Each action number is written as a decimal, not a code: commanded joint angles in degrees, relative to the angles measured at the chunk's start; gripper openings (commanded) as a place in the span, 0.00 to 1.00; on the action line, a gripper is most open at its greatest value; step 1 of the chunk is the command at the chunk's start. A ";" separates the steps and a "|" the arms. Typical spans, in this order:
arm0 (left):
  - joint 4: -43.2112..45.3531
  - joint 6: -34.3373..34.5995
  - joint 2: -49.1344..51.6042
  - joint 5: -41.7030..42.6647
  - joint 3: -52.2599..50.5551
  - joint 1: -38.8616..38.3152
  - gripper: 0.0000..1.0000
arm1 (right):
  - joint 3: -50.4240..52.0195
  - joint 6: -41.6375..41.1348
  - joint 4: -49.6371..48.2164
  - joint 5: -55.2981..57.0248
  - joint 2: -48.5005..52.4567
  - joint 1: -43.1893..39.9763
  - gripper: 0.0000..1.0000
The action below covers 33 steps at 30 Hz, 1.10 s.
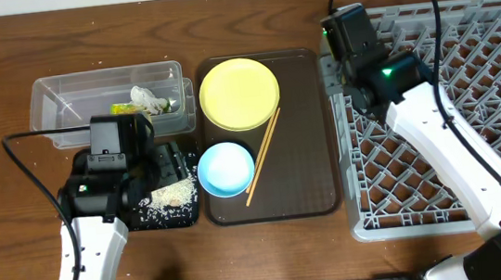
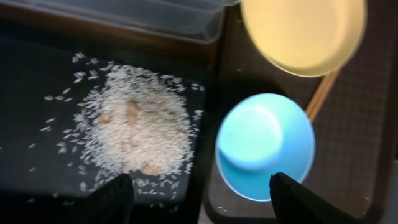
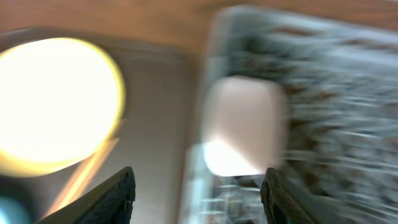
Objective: Sort waste into correct bins and load items into the dishwasher rack
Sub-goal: 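Move the right gripper back to grasp the light-blue bowl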
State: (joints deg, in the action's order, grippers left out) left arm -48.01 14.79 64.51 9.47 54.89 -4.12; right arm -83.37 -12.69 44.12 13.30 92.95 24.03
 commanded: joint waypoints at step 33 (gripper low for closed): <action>-4.68 9.55 0.22 -15.96 -0.31 0.35 0.73 | -1.55 -9.09 1.95 -21.14 18.71 12.24 0.01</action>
State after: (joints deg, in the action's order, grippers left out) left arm -52.51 24.01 64.53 -5.15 54.89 -4.12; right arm -83.31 -20.86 45.67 -10.41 115.90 39.27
